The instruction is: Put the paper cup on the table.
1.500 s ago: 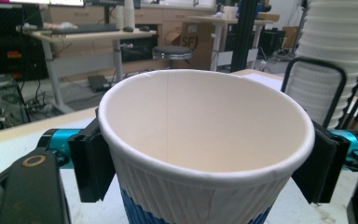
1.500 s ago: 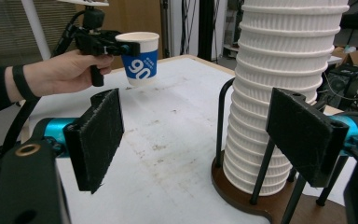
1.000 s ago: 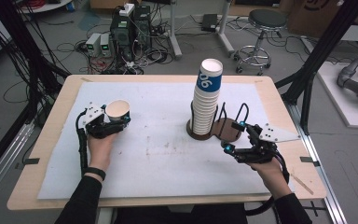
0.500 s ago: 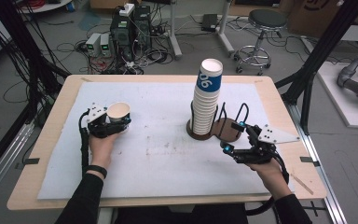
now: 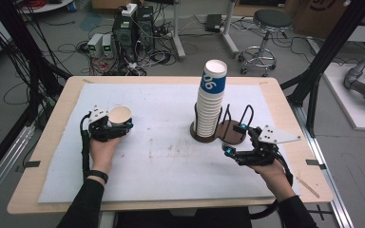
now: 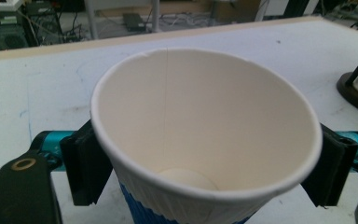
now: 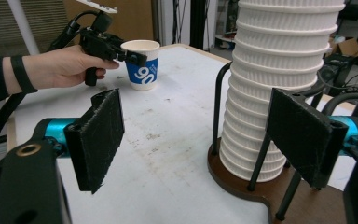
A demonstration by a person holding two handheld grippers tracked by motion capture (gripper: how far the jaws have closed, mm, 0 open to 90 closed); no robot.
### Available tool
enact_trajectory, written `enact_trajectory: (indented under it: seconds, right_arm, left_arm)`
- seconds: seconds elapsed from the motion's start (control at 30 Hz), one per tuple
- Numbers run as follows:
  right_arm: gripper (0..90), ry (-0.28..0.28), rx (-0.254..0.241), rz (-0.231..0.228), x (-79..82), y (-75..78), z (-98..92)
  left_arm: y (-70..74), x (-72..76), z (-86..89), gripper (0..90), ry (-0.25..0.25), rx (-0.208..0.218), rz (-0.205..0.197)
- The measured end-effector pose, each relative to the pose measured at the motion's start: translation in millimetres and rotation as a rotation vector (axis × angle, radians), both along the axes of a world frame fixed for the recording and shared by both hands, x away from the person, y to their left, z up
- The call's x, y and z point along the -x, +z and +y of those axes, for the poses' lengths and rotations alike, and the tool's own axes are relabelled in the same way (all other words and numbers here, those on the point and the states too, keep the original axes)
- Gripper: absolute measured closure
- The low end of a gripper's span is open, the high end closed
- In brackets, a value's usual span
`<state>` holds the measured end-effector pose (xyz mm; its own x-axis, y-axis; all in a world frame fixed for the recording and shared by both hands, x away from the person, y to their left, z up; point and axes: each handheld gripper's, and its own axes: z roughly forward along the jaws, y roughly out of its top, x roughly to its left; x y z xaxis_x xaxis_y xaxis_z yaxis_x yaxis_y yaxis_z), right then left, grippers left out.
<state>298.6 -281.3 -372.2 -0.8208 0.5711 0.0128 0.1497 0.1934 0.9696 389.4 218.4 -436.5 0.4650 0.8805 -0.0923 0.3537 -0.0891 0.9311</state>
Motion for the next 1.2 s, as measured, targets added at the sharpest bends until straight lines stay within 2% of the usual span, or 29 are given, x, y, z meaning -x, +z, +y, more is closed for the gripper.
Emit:
enact_trajectory:
  seconds: [0.2,0.43,0.53,0.6,0.8,0.93,0.97,1.0,1.2]
  right_arm:
    - [19.9,0.004,0.007,-0.001,-2.0,0.2,2.9]
    - [19.9,0.017,0.001,-0.004,-3.5,1.3,5.1]
    - [19.9,0.021,0.003,0.005,-4.2,1.0,6.5]
    - [19.9,0.028,0.0,0.004,-4.3,1.7,7.2]
    - [19.8,0.046,-0.002,0.002,-6.6,1.7,7.5]
    - [19.8,0.052,-0.011,0.004,-9.2,1.8,6.6]
    - [19.8,0.054,-0.015,0.011,-10.5,1.7,5.9]
    - [19.8,0.058,-0.016,0.013,-11.1,1.7,5.5]
    - [19.8,0.06,-0.03,0.017,-13.3,2.1,2.3]
  left_arm:
    - [0.6,0.8,-0.1,16.7,-0.007,-0.013,0.007]
    - [3.1,2.7,-2.8,6.6,-0.002,-0.019,0.006]
    - [5.7,5.4,-4.3,5.8,0.015,-0.063,0.013]
    - [6.8,6.7,-4.4,1.7,0.034,-0.076,0.018]
    - [6.9,11.6,-3.0,1.7,0.067,-0.095,0.023]
    - [8.5,16.4,-1.1,1.7,0.088,-0.079,0.042]
    - [10.1,18.8,-0.8,1.7,0.095,-0.063,0.048]
    - [13.2,23.5,-0.3,1.7,0.091,-0.028,0.056]
    - [19.3,35.2,-0.9,1.7,0.118,-0.056,0.078]
